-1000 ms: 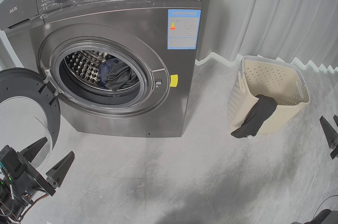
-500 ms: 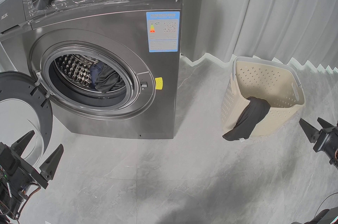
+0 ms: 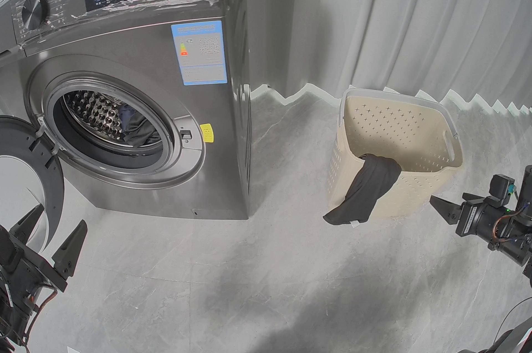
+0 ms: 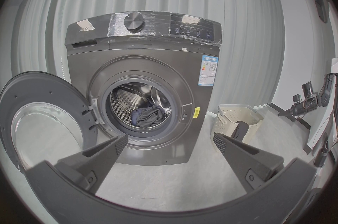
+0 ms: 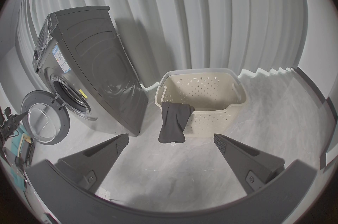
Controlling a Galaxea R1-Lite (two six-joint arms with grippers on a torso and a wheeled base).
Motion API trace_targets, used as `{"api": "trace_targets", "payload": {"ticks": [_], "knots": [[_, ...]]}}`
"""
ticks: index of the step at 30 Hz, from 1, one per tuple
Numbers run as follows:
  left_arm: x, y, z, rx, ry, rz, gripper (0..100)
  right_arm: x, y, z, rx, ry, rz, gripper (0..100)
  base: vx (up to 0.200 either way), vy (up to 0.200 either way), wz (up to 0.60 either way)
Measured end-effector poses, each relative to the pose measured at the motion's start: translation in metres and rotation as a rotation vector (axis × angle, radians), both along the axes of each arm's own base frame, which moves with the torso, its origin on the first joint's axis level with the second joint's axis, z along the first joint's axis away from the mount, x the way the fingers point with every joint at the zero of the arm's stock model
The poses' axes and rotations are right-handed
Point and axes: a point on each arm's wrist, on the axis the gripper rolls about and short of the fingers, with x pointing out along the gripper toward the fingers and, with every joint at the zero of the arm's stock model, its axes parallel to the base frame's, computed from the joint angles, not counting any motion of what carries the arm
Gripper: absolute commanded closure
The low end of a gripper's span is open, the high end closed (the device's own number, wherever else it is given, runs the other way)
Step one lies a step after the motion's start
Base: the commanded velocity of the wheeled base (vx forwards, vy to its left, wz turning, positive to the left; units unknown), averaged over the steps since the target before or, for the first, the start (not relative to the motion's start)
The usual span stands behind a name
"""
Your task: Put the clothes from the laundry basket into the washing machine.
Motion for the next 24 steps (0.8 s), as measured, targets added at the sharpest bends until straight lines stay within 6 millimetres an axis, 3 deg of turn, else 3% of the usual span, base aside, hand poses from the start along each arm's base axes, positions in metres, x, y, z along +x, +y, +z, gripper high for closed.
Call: {"api": "trace_targets", "payload": {"ticks": [5,17,24], "knots": [[-0.001,0.000,0.000,-0.013,0.003,-0.001,0,0.018,0.012,-0.005,0.009,0.040,0.036,0,0.000,-0.200,0.00],[-0.008,0.002,0.000,-0.050,-0.006,-0.017,0,0.054,0.041,-0.022,0.016,0.003,0.108,0,0.000,0.000,0.00],[-0.009,0.002,0.000,-0.051,-0.007,-0.018,0,0.061,0.056,-0.037,0.011,0.015,0.152,0,0.000,-0.200,0.00]]}}
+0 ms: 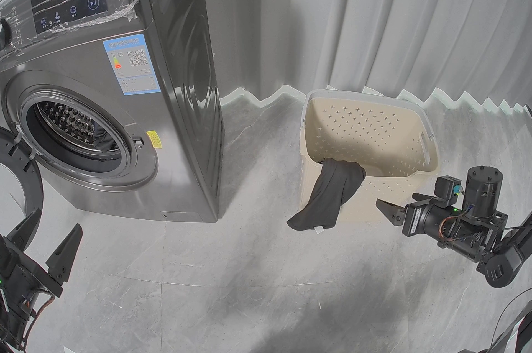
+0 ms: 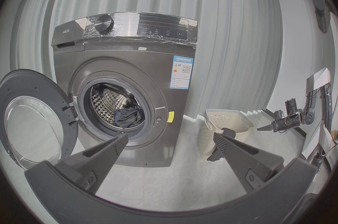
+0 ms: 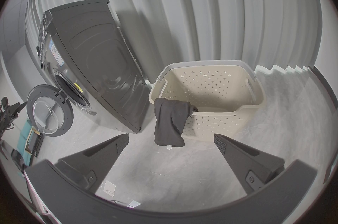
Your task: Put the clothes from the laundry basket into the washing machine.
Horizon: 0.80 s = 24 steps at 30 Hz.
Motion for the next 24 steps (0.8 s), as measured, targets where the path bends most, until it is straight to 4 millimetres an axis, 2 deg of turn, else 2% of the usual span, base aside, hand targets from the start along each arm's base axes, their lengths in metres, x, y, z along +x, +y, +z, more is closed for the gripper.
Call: {"api": "trace_targets", "payload": {"ticks": [11,24], "knots": [[0.000,0.001,0.000,-0.002,-0.001,0.013,0,0.008,0.016,-0.012,-0.002,0.005,0.044,0,0.000,-0.018,0.00],[0.001,0.002,-0.002,0.008,0.020,0.032,0,0.026,0.033,-0.032,-0.006,0.001,0.079,0,0.185,0.000,0.00]]}}
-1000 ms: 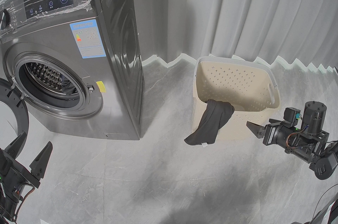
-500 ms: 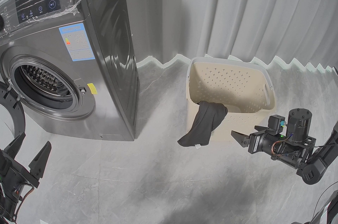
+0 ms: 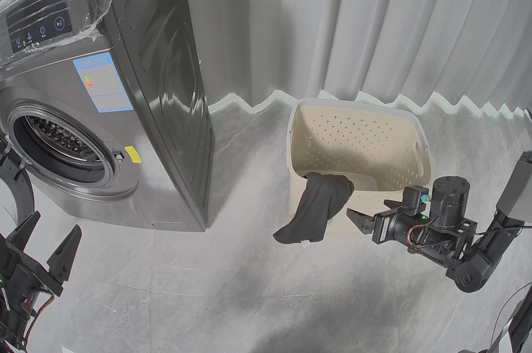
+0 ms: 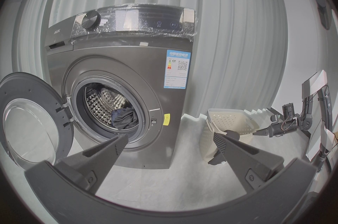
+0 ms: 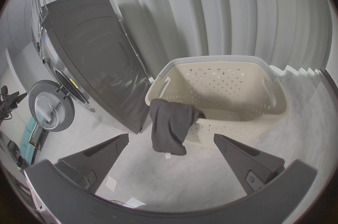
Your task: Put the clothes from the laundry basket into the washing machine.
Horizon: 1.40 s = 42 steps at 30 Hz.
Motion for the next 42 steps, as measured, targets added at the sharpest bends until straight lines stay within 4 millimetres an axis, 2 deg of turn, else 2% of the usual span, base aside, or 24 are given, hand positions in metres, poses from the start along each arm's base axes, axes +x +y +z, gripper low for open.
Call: {"api": "trace_targets", "payload": {"ticks": [12,21,33,42], "knots": [[-0.001,0.002,-0.001,0.002,0.009,0.029,0,0.031,0.026,-0.022,-0.010,0.020,0.036,0,0.000,0.000,0.00],[-0.002,0.003,0.000,-0.001,-0.004,0.029,0,0.044,0.032,-0.042,-0.024,0.049,0.036,0,-0.067,0.000,0.00],[-0.003,0.003,0.000,-0.005,-0.011,0.031,0,0.059,0.040,-0.051,-0.019,0.027,0.037,0,0.000,0.000,0.00],[-0.004,0.003,0.001,-0.006,-0.016,0.031,0,0.072,0.043,-0.050,-0.013,-0.003,0.030,0,0.000,0.000,0.00]]}}
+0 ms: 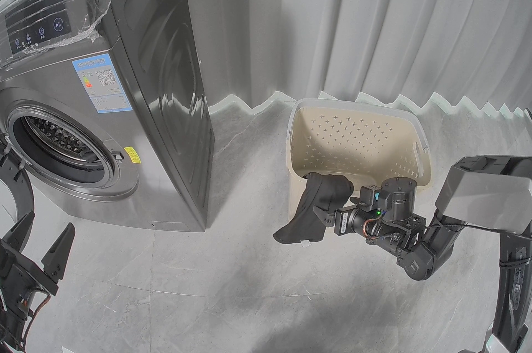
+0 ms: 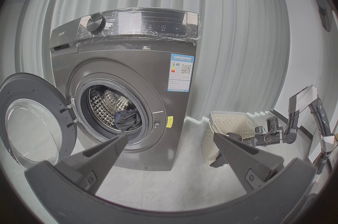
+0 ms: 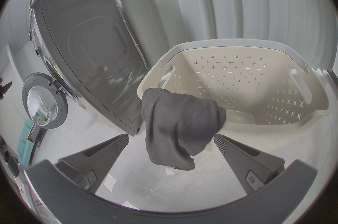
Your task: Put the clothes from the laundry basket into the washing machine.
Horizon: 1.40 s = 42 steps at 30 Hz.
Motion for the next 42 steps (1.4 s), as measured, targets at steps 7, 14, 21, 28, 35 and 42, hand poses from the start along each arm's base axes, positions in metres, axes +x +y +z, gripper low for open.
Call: {"api": "trace_targets", "payload": {"ticks": [7,14,21,28,35,42], "knots": [[-0.002,0.000,0.000,-0.001,-0.005,-0.001,0,0.011,0.004,-0.004,-0.005,-0.019,-0.001,0,0.000,0.000,0.00],[-0.003,0.001,0.001,-0.003,-0.011,-0.003,0,0.024,0.002,-0.011,-0.042,-0.056,-0.004,100,0.000,0.000,0.00],[-0.003,0.001,0.001,-0.003,-0.011,-0.003,0,0.028,-0.005,-0.013,-0.044,-0.051,-0.017,100,0.000,0.000,0.00],[-0.002,0.000,0.000,-0.002,-0.007,-0.010,0,0.015,-0.018,0.006,-0.031,-0.069,-0.020,100,0.000,0.000,0.00],[0.002,-0.002,0.000,-0.003,0.012,-0.028,0,-0.019,-0.033,0.058,0.014,-0.142,-0.019,100,0.000,0.000,0.00],[0.011,-0.005,0.000,-0.027,0.055,-0.038,0,-0.077,-0.043,0.110,0.097,-0.225,0.000,100,0.000,0.000,0.00]]}}
